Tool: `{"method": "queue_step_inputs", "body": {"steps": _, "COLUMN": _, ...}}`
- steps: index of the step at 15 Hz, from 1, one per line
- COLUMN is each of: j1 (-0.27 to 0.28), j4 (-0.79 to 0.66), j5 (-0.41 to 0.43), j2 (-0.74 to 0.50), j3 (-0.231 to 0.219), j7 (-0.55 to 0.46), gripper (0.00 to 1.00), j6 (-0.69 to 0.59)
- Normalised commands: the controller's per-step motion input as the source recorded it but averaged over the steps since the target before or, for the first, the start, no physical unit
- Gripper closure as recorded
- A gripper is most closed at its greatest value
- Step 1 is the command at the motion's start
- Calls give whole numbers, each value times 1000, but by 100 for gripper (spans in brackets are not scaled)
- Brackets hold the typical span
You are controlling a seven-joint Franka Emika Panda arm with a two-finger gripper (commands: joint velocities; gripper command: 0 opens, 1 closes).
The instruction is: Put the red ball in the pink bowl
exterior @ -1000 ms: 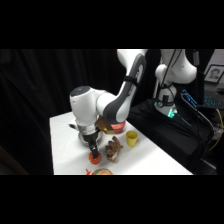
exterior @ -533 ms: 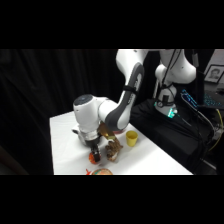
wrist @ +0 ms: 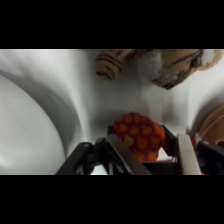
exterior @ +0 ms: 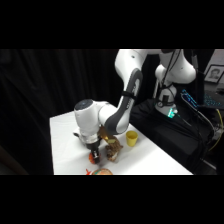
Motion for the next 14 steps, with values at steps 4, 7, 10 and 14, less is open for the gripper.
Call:
{"method": "queue_step_inputs", "body": {"steps": 4, "j1": 97, "j4": 72, "j5": 81, "j2": -8, "j3": -97, "j7": 24, "gripper": 84, "j6": 72}}
{"method": "queue_step_inputs", "body": {"steps": 7, "j1": 123, "j4": -8, "j5": 28, "j2": -103, "j3": -125, "j7": 47, "gripper": 99, "j6": -1}}
{"method": "queue_step_inputs", "body": {"steps": 10, "j1": 151, "j4": -62, "j5": -20, "j2": -184, "j3": -123, "j7": 66, "gripper": 96, "j6": -87}}
{"method": "queue_step_inputs", "body": {"steps": 14, "j1": 128, "j4": -68, "j5": -48, "j2": -262, "j3": -96, "j7": 63, "gripper": 96, "j6": -197}}
